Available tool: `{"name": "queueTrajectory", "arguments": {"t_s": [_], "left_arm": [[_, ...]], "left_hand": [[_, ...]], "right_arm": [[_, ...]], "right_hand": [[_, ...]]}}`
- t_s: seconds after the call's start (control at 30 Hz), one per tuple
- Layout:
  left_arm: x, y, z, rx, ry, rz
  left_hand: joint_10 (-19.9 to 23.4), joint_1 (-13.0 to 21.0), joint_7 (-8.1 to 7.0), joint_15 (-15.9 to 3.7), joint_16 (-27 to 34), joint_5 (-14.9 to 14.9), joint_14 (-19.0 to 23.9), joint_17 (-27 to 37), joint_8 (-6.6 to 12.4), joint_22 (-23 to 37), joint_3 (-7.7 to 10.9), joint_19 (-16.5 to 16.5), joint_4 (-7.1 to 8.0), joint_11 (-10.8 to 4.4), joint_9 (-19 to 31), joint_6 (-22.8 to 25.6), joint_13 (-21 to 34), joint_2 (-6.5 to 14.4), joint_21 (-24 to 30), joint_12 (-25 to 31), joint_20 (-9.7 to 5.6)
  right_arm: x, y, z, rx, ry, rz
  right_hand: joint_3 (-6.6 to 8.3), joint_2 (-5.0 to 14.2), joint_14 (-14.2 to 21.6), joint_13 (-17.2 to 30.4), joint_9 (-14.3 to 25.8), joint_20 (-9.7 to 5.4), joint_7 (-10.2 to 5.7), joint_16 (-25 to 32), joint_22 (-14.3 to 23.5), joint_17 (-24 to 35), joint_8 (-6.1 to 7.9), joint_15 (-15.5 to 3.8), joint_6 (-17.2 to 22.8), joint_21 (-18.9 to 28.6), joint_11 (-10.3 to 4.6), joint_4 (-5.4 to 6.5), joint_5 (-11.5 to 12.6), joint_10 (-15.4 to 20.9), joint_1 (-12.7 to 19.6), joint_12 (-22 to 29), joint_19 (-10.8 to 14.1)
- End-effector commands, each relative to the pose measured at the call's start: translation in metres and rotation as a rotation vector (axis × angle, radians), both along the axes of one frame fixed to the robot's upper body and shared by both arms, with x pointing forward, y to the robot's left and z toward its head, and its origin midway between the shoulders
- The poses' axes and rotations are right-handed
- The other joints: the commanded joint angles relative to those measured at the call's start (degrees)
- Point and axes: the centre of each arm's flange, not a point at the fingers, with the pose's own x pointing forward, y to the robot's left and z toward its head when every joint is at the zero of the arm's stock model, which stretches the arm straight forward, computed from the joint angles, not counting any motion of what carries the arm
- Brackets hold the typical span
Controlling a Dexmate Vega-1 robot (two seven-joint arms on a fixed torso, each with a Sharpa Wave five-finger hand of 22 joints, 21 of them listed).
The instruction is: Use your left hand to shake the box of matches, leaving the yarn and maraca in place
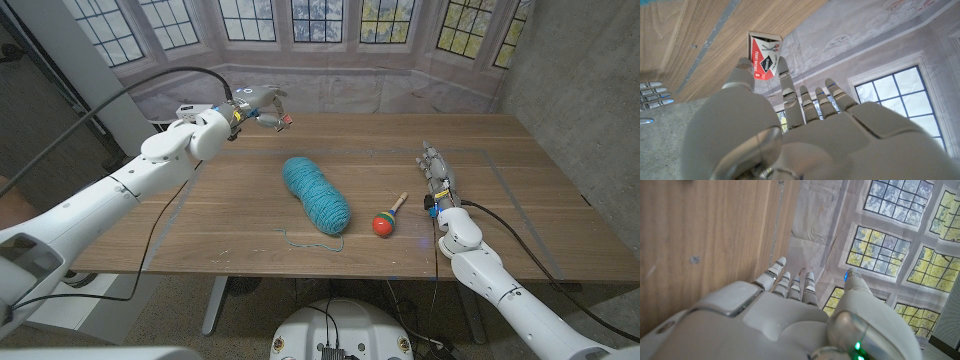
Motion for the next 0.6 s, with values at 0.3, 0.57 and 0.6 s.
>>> {"name": "queueTrajectory", "arguments": {"t_s": [0.3,0.57,0.6], "left_arm": [[-0.017,0.013,0.028,0.034,-0.071,0.031],[-0.014,0.008,0.024,0.031,-0.060,0.012],[-0.013,0.007,0.023,0.027,-0.057,0.006]], "left_hand": [[0.10,1.81,-0.42,-0.04,0.06,0.23,0.38,0.22,-0.14,0.09,0.00,-0.16,-0.11,-0.18,0.16,0.03,0.35,2.49,0.32,0.08,0.02],[0.10,1.74,-0.38,-0.07,0.07,0.22,0.43,0.22,-0.15,0.09,-0.01,-0.17,-0.10,-0.10,0.14,0.14,0.35,2.49,0.32,0.07,0.02],[0.09,1.72,-0.37,-0.09,0.07,0.22,0.43,0.23,-0.14,0.09,-0.01,-0.18,-0.09,-0.11,0.14,0.19,0.35,2.49,0.31,0.07,0.05]], "right_arm": [[-0.009,-0.001,-0.001,0.002,0.002,-0.006],[-0.013,0.000,-0.009,0.015,0.009,-0.010],[-0.014,0.000,-0.010,0.016,0.010,-0.010]], "right_hand": [[-0.27,-0.10,0.09,0.16,0.10,-0.07,0.12,0.53,0.24,0.26,0.03,0.45,0.60,-0.13,0.35,0.04,0.06,0.04,0.61,0.40,0.31],[-0.27,-0.09,0.09,0.16,0.10,-0.08,0.13,0.53,0.24,0.26,0.03,0.49,0.61,-0.12,0.36,0.04,0.06,0.05,0.63,0.40,0.32],[-0.27,-0.09,0.10,0.16,0.10,-0.10,0.10,0.54,0.24,0.26,0.04,0.47,0.63,-0.14,0.39,0.04,0.06,0.06,0.64,0.40,0.28]]}}
